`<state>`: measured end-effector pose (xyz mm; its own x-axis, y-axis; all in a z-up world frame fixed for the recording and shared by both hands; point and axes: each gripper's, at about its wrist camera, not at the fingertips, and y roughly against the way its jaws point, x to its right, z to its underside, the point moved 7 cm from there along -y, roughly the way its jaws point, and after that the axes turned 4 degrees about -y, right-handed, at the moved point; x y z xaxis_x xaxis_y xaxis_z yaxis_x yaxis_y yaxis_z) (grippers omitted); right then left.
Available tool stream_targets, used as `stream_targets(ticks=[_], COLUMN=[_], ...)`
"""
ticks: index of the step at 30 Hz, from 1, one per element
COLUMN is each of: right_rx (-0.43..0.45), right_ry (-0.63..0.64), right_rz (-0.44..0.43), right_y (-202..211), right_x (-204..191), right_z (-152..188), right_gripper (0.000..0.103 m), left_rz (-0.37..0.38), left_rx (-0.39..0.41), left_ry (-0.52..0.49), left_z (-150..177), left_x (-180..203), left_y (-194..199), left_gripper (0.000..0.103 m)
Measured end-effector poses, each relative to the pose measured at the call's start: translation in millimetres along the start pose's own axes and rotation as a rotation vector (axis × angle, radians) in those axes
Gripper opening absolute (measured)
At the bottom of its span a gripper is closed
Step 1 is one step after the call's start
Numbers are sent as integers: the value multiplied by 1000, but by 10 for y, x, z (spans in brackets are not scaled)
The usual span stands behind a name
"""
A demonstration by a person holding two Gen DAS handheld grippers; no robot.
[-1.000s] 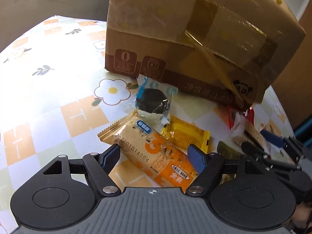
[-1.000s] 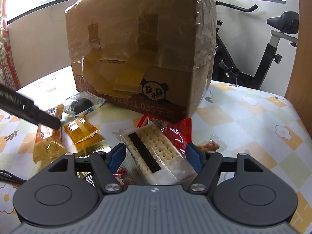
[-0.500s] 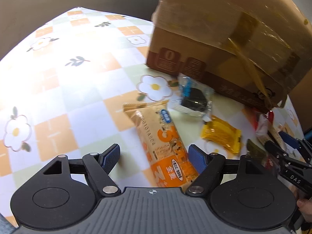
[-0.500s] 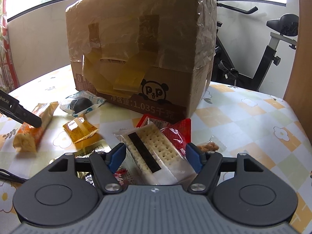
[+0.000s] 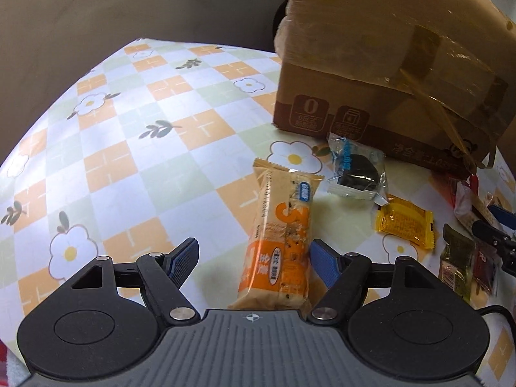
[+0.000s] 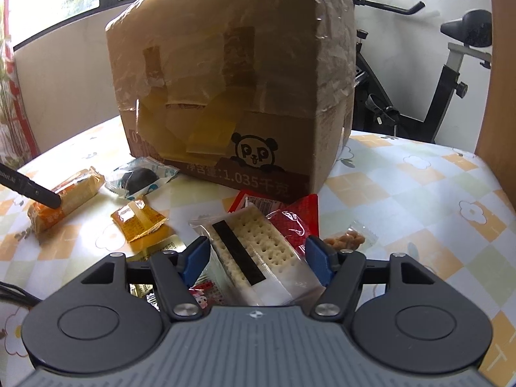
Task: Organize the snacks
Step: 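Close the left tool on the orange cracker bar while the right tool grasps the white cracker pack, then lift the cracker bar with the left tool while the right tool carries the cracker pack to the box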
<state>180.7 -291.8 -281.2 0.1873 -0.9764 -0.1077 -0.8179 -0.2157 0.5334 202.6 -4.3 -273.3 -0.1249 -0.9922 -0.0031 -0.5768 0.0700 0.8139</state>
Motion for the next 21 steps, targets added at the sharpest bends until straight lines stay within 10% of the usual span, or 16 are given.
stream_targets(ticks=[5, 11, 21], right_rx=[-10, -24, -11], right_ry=[28, 33, 63], right_rz=[15, 21, -36], right_y=[-20, -56, -30], right_x=[-35, -34, -105], right_z=[14, 22, 30], right_gripper=[67, 68, 59], left_rz=[18, 7, 70], left_rx=[38, 52, 75], left_ry=[-48, -69, -23], left_z=[-74, -40, 103], left_x=[177, 265, 213], left_y=[-83, -178, -77], left_gripper=[75, 41, 40])
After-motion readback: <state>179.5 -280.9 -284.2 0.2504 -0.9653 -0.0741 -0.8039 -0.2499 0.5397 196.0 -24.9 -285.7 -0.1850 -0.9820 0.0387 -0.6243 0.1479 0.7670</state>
